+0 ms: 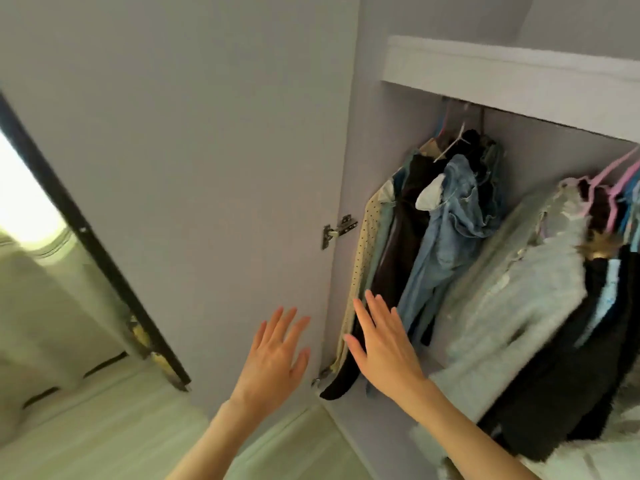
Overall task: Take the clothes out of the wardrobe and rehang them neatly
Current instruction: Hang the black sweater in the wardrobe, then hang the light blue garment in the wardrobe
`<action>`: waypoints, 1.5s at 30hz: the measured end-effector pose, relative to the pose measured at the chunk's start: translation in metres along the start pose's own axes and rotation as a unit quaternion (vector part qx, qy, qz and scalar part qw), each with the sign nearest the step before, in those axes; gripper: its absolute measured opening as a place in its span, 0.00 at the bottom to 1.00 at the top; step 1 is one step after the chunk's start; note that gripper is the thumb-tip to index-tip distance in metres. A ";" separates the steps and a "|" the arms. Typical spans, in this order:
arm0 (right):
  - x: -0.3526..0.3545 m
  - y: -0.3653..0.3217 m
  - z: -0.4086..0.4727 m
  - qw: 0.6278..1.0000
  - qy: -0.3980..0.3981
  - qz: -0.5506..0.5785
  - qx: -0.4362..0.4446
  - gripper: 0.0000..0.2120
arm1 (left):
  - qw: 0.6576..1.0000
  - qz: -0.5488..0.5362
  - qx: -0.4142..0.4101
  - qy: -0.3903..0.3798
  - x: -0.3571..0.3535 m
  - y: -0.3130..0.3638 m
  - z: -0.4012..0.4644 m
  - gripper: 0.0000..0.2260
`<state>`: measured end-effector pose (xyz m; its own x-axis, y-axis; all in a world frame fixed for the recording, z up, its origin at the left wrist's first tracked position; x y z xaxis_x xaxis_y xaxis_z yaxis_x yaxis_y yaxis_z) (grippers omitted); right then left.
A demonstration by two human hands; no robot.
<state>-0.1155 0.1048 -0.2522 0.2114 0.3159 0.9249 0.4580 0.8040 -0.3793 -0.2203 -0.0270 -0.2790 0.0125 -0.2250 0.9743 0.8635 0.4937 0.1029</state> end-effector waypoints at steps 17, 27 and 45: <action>-0.214 -0.365 -0.141 0.893 -0.245 0.048 0.375 0.31 | 0.865 0.045 0.499 -0.034 0.059 -0.193 -0.452 0.23; -0.274 -0.535 -0.285 0.678 -0.366 0.042 0.636 0.30 | 0.611 0.040 0.788 0.065 0.092 -0.138 -0.659 0.38; -0.318 -0.579 -0.555 0.356 -0.464 -0.032 0.810 0.31 | 0.267 0.056 0.953 0.134 0.085 0.047 -0.814 0.33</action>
<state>0.0309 -0.7410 -0.3410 -0.4762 -0.3027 0.8256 -0.8226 -0.1786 -0.5399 0.2316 -0.7072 -0.3545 0.2411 -0.0451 0.9694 -0.9705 -0.0160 0.2406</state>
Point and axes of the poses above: each hand's wrist, its own z-axis towards the middle knuckle, its own x-axis out of the back of the hand, y = z × x, the point moved 7 cm from there along z, towards the middle knuckle, and after that the axes turned 13 degrees about z, right-handed, at the moved point
